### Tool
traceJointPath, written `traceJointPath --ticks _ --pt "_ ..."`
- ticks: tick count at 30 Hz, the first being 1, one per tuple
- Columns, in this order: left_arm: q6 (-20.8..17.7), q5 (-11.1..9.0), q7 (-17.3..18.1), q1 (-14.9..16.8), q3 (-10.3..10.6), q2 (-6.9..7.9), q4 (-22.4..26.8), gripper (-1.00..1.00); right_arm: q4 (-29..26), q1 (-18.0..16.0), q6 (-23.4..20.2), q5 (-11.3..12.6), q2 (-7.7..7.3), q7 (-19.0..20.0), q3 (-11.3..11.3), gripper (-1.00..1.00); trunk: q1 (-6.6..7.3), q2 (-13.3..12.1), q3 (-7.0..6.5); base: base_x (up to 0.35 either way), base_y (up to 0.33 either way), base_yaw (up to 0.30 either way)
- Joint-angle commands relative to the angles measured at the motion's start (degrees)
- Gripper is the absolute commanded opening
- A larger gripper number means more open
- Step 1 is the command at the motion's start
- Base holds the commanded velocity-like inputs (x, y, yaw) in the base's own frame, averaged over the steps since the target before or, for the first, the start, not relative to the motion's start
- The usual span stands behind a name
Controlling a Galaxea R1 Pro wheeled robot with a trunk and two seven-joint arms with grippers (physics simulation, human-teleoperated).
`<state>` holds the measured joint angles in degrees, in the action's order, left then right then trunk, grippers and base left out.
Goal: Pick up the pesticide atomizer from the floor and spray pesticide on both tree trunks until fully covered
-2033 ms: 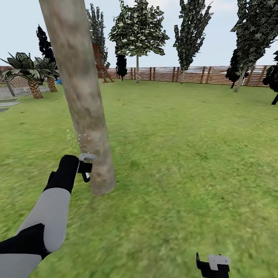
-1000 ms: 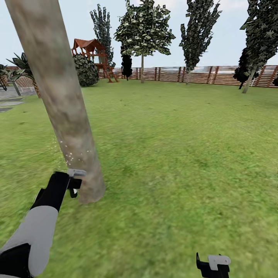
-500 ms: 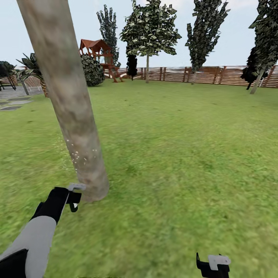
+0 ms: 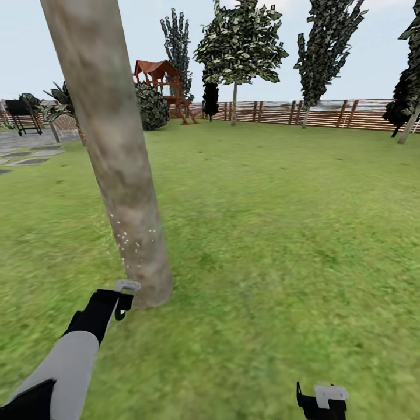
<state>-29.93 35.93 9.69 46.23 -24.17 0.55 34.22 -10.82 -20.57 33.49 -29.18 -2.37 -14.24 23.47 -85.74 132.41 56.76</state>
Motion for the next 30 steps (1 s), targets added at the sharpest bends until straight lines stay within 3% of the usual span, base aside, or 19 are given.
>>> traceJointPath --ticks 1,5,6,8,11,15,19,30 --pt "0.29 0.05 -0.18 0.00 -0.04 -0.16 -0.83 -1.00 -0.04 0.00 0.00 0.00 0.00 0.00 0.00 1.00 0.00 0.00 0.00 0.336 0.000 0.000" --pt "3.55 0.13 -0.43 0.00 -0.10 -1.13 -1.73 -1.00 -0.07 0.00 0.00 0.00 0.00 0.00 0.00 1.00 0.00 0.00 0.00 0.306 0.000 0.000" --pt "3.81 0.21 -0.41 -0.35 -0.84 -0.87 -1.75 -1.00 -0.08 0.00 0.00 0.00 0.00 0.00 0.00 1.00 0.00 0.00 0.00 0.096 0.000 0.000" --pt "4.17 0.36 -0.33 -2.08 -4.22 -0.26 -1.32 -1.00 -0.08 0.00 0.00 0.00 0.00 0.00 0.00 1.00 0.00 0.00 0.00 0.024 0.000 0.000" --pt "4.33 0.52 -0.29 -3.76 -5.45 0.15 -1.30 -1.00 -0.08 0.00 0.00 0.03 0.00 0.00 0.00 1.00 0.00 0.00 0.00 0.005 0.000 0.084" --pt "5.27 0.27 -0.33 -4.78 -5.19 -1.34 -0.75 -1.00 -0.08 0.00 0.00 0.01 0.00 0.00 0.00 1.00 0.00 0.00 0.00 0.000 0.000 0.263" --pt "11.53 0.14 -2.34 -4.83 -5.59 -3.79 -1.20 -1.00 -0.07 0.00 0.00 0.01 0.00 0.00 0.00 1.00 0.00 0.00 0.00 0.000 0.000 0.253" --pt "12.53 0.26 -4.00 -5.01 -5.71 -3.54 -1.61 -1.00 -0.08 0.00 0.00 0.00 0.00 -0.02 0.00 1.00 0.00 0.00 0.00 0.043 -0.118 0.022"
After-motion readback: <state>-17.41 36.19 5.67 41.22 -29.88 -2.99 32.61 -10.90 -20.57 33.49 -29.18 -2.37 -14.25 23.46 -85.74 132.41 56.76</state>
